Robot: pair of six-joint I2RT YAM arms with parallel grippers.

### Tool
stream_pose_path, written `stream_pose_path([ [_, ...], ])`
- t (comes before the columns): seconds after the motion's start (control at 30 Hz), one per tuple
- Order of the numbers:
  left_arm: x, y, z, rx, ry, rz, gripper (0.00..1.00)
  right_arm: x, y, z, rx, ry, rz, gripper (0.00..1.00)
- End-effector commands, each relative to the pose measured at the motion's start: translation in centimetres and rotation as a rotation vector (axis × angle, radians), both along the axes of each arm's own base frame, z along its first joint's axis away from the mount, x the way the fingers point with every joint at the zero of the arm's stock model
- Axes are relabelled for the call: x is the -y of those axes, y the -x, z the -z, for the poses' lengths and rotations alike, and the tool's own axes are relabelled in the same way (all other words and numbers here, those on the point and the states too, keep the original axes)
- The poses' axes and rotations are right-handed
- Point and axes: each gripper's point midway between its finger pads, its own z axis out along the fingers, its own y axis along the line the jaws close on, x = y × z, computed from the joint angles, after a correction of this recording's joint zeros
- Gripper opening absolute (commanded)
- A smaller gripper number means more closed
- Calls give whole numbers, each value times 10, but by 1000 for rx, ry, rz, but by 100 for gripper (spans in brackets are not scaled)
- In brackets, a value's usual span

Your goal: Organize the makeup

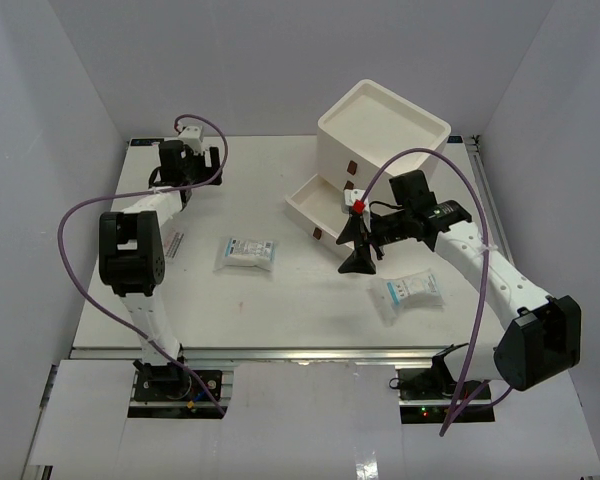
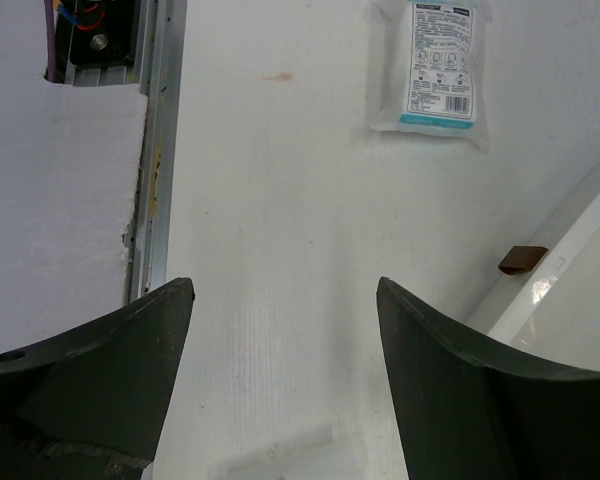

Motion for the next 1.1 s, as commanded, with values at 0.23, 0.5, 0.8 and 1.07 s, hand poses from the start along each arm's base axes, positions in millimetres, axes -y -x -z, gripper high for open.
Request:
stream_pose_path([
  [0.23,-84,-94,14,85,-386,-9,98,2,0,-3,78,-12,-23,81],
  [0.5,-90,-86,46,51,-303,133,95,2,-3,1,84,2,-14,81],
  [0.8,-100,-63,60,-5,-176,222,94,3,-4,3,77,5,-12,81],
  [1.07,-120,-42,68,-83,-78,216,97,2,-3,4,67,2,-15,81],
])
